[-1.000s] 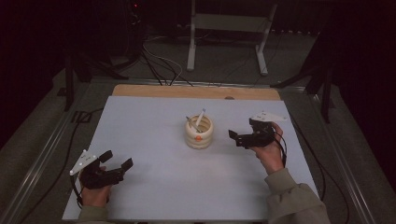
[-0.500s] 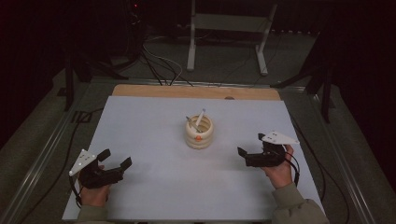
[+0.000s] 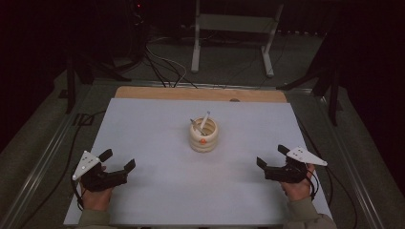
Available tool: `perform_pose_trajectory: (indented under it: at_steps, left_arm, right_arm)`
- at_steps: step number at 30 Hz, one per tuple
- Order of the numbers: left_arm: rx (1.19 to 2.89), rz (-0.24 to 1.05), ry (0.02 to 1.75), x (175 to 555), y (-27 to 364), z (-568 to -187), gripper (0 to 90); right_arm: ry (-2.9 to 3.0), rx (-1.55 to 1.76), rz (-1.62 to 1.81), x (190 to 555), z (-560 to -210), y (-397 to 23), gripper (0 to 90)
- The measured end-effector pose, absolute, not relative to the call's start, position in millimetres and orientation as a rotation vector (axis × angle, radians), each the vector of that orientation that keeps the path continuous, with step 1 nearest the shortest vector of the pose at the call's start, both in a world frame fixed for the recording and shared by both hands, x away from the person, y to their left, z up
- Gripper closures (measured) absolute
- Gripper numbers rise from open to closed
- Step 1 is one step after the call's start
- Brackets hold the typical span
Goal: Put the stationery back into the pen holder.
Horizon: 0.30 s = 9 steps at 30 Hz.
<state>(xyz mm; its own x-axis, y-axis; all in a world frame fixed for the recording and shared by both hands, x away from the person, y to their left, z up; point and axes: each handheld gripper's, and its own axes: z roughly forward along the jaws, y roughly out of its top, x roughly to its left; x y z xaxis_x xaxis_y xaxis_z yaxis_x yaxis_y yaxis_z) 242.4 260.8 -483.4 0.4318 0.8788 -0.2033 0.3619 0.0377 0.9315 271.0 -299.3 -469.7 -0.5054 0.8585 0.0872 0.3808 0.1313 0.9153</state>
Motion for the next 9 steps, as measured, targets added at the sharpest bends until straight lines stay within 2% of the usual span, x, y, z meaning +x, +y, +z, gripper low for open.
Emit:
perform_pose_trajectory:
  at_steps: [9]
  left_arm:
    - [1.545,0.57,1.12,242.8,256.8,-482.1,0.2]
  right_arm:
    - [1.927,1.223,1.363,267.7,-474.8,-305.8,0.3]
